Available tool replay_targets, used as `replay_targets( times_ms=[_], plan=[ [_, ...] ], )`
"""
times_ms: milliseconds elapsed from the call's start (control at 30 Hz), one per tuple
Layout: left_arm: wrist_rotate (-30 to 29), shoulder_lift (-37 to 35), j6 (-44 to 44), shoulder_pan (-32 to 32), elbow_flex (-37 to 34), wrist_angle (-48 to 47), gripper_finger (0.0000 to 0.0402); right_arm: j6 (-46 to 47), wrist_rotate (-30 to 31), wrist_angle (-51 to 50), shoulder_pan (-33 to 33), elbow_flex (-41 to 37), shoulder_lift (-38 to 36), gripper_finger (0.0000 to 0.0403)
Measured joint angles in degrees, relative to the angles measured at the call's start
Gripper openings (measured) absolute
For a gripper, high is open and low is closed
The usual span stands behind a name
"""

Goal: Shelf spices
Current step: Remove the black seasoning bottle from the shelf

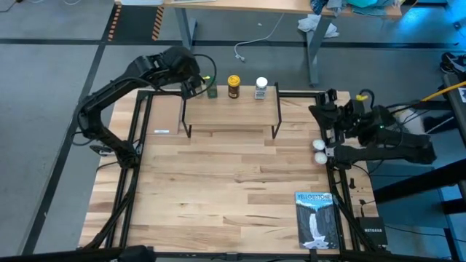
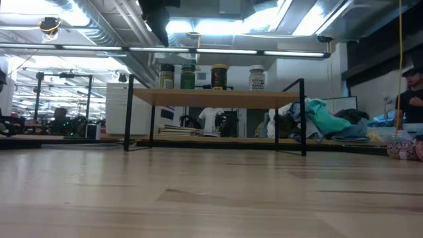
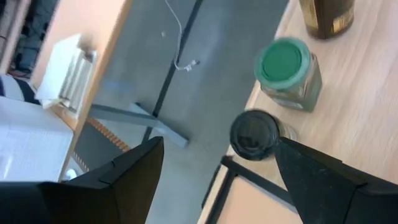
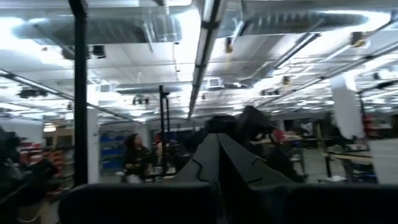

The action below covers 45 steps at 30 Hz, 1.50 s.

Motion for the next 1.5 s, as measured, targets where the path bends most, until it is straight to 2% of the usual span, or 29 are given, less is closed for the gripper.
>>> replay_targets(
  times_ms=[233, 400, 533, 633, 900, 1233, 1500],
  plan=[
    [1.5, -1.2, 1.8, 0.3, 0.0, 1.8, 0.0300, -5.6, 7.7, 0.4, 0.0, 6.8, 7.0, 0.0003],
    [7.0, -0.3, 3.0, 2.6, 0.0, 1.7, 0.0300, -14.6, 13.7, 0.3, 0.0, 10.1, 9.6, 0.0003],
    [12.7, 1.4, 4.2, 4.6, 0.0, -2.3, 0.0300, -16.2, 15.8, -3.3, 0.0, 12.9, 9.6, 0.0009],
    [14.4, 2.7, 6.0, 5.5, 0.0, -4.1, 0.0300, -17.5, 16.2, -6.9, 0.0, 14.6, 9.6, 0.0033],
    [14.8, 4.5, 12.1, 5.7, 0.0, -3.5, 0.0303, -17.6, 16.4, -13.5, 0.0, 17.3, 9.5, 0.0130],
    [14.8, 5.3, 9.8, 5.9, 0.0, -3.8, 0.0335, -17.6, 16.2, -14.2, 0.0, 17.3, 9.5, 0.0202],
    [17.3, 6.4, 3.6, 7.5, 0.0, -5.7, 0.0358, -17.6, 16.2, -14.6, 0.0, 17.3, 9.5, 0.0247]
  ],
)
